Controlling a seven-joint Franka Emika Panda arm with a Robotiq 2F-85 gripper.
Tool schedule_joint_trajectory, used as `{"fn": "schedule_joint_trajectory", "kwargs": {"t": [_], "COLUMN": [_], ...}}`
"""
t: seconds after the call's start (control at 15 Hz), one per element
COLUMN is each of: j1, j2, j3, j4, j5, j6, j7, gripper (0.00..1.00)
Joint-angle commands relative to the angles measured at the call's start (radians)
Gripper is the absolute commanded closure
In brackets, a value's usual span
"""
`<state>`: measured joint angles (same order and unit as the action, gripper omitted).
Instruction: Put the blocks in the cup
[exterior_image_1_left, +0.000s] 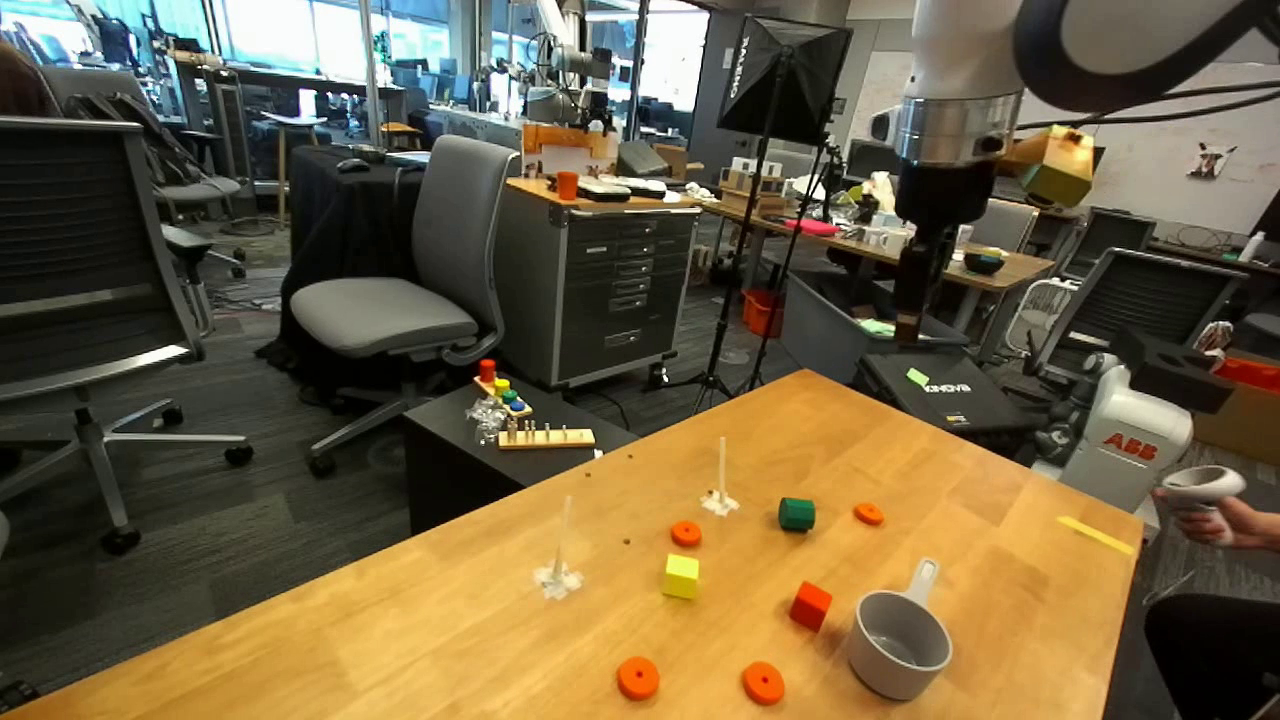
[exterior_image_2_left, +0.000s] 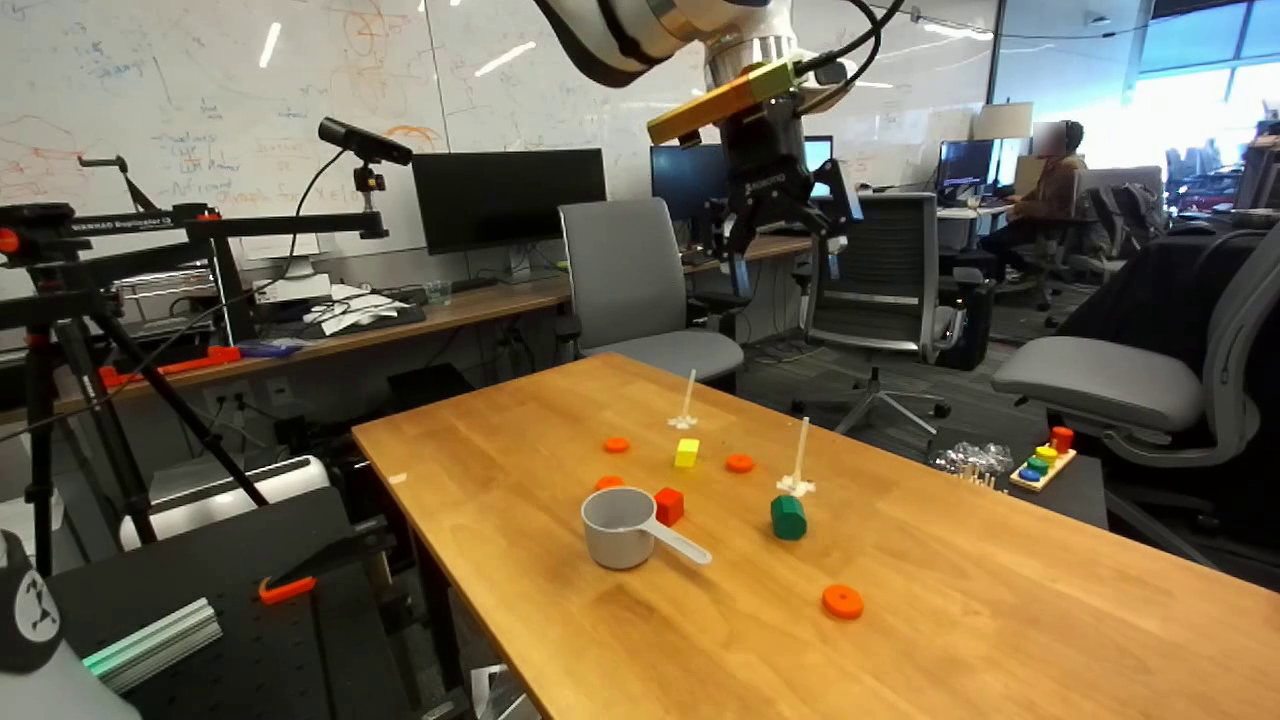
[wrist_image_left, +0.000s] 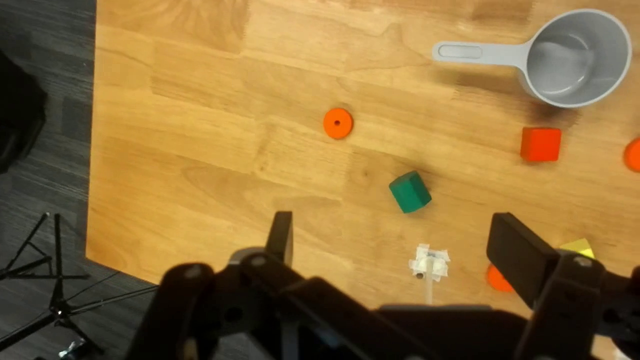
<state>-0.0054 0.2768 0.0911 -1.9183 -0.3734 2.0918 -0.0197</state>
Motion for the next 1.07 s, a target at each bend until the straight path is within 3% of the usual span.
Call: {"fn": "schedule_joint_trajectory", "kwargs": {"t": [0.0, 0.4, 1.0], "j1": [0.034, 0.045, 0.065], "j2": [0.024, 0.093, 0.242], "j3": [-0.031, -0.027, 0.004], "j4": [0.035, 0.110, 0.213], "j5": [0.005, 0.019, 0.027], "j6": [-0.028, -0.087, -0.120], "j7": [-0.018, -0.065, -0.368], "gripper": [0.00, 0.00, 0.00]}}
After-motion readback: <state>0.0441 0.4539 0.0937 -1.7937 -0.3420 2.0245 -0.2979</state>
